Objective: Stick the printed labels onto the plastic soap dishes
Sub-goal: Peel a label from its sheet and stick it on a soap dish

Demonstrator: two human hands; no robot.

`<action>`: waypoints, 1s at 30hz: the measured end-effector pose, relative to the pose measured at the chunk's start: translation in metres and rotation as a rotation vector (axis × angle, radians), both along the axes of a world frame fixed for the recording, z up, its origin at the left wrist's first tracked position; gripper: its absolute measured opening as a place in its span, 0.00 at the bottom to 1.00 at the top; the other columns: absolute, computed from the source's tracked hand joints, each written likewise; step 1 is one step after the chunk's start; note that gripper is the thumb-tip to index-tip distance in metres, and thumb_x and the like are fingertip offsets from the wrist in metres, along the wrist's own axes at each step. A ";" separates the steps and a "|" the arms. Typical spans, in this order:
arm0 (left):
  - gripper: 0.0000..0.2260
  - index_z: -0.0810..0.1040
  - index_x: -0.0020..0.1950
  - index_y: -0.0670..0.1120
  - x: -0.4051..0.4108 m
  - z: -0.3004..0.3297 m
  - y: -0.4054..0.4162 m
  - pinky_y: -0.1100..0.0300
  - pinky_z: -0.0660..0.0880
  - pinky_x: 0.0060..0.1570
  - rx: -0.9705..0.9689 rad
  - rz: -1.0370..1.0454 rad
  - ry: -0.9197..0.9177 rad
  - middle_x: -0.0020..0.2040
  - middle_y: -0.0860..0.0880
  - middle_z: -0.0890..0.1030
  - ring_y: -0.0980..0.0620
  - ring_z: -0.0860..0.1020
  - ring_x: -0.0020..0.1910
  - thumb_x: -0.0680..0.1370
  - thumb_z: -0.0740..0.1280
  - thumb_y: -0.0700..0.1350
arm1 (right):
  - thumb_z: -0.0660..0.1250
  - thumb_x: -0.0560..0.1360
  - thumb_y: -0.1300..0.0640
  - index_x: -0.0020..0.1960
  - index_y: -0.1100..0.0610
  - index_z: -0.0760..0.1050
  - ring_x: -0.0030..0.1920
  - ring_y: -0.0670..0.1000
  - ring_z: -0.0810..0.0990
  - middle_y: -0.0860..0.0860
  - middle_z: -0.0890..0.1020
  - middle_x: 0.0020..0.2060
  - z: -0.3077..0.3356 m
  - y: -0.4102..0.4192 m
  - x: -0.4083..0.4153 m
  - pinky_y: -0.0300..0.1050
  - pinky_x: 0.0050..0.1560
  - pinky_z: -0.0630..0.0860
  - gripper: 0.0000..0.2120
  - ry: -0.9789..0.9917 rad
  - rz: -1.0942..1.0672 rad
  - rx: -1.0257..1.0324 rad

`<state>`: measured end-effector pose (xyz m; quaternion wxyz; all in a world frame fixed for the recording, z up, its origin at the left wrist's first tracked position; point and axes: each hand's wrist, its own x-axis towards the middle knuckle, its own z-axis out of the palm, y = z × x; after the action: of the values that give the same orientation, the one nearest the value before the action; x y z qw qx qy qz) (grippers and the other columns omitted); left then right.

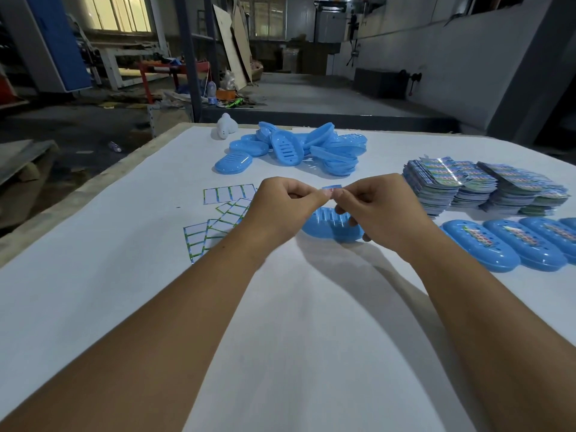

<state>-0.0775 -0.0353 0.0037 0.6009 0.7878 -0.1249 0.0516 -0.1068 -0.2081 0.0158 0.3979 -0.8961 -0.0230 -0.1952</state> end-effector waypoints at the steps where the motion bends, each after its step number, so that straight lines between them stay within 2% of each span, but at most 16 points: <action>1: 0.10 0.85 0.40 0.52 0.001 0.000 0.000 0.66 0.72 0.38 0.005 0.011 0.002 0.37 0.57 0.85 0.64 0.81 0.37 0.71 0.75 0.58 | 0.71 0.77 0.46 0.35 0.53 0.84 0.25 0.51 0.78 0.51 0.84 0.29 0.000 -0.002 0.001 0.49 0.29 0.80 0.15 0.008 -0.038 0.012; 4: 0.08 0.84 0.38 0.52 0.004 -0.002 -0.001 0.71 0.70 0.30 0.022 0.027 0.009 0.33 0.58 0.84 0.65 0.77 0.30 0.73 0.75 0.54 | 0.74 0.73 0.47 0.33 0.53 0.84 0.23 0.50 0.74 0.53 0.82 0.26 -0.001 -0.008 0.003 0.49 0.28 0.80 0.14 0.044 -0.101 0.060; 8: 0.06 0.84 0.37 0.50 0.006 -0.005 -0.001 0.72 0.66 0.24 0.017 0.006 0.006 0.27 0.58 0.78 0.64 0.72 0.24 0.74 0.74 0.49 | 0.71 0.71 0.51 0.35 0.54 0.83 0.27 0.51 0.76 0.57 0.83 0.30 -0.002 -0.007 0.004 0.46 0.28 0.76 0.09 0.072 -0.087 0.083; 13: 0.07 0.83 0.36 0.50 0.012 -0.007 -0.005 0.72 0.69 0.26 0.047 0.034 0.002 0.29 0.57 0.80 0.64 0.73 0.25 0.74 0.73 0.48 | 0.69 0.70 0.53 0.35 0.62 0.82 0.29 0.51 0.73 0.61 0.83 0.34 0.000 -0.011 0.003 0.43 0.27 0.73 0.13 0.118 -0.121 0.175; 16: 0.08 0.83 0.37 0.50 0.017 -0.008 -0.009 0.70 0.71 0.29 0.092 0.019 0.008 0.29 0.57 0.81 0.63 0.74 0.27 0.75 0.74 0.51 | 0.71 0.72 0.53 0.36 0.63 0.83 0.30 0.51 0.73 0.55 0.82 0.29 0.001 -0.014 0.002 0.38 0.24 0.71 0.13 0.165 -0.120 0.235; 19: 0.09 0.83 0.38 0.49 0.020 -0.009 -0.014 0.66 0.71 0.32 0.176 0.001 0.013 0.28 0.57 0.80 0.61 0.74 0.27 0.75 0.74 0.53 | 0.75 0.72 0.49 0.36 0.63 0.83 0.27 0.50 0.71 0.52 0.80 0.27 -0.001 -0.015 0.001 0.38 0.24 0.71 0.17 0.189 -0.132 0.181; 24: 0.11 0.83 0.37 0.48 0.021 -0.012 -0.014 0.63 0.69 0.31 0.336 0.039 0.004 0.31 0.55 0.80 0.59 0.76 0.31 0.75 0.72 0.53 | 0.75 0.72 0.46 0.27 0.59 0.77 0.18 0.48 0.66 0.51 0.72 0.20 -0.006 -0.017 0.004 0.34 0.21 0.64 0.21 0.230 -0.173 0.033; 27: 0.12 0.82 0.35 0.48 0.021 -0.012 -0.013 0.62 0.67 0.31 0.382 0.043 -0.003 0.29 0.55 0.78 0.58 0.74 0.30 0.76 0.72 0.53 | 0.75 0.72 0.46 0.33 0.63 0.81 0.17 0.48 0.65 0.53 0.73 0.21 -0.009 -0.016 0.006 0.35 0.20 0.62 0.20 0.230 -0.176 -0.010; 30: 0.12 0.82 0.36 0.48 0.022 -0.011 -0.013 0.61 0.65 0.31 0.429 0.046 -0.003 0.30 0.55 0.78 0.58 0.74 0.31 0.76 0.72 0.53 | 0.75 0.72 0.47 0.36 0.62 0.83 0.16 0.46 0.65 0.53 0.74 0.22 -0.010 -0.016 0.009 0.35 0.20 0.62 0.18 0.233 -0.170 -0.022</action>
<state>-0.0553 -0.0482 -0.0077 0.4179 0.9003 -0.1160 0.0385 -0.0983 -0.2237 0.0057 0.3701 -0.9157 0.0972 -0.1228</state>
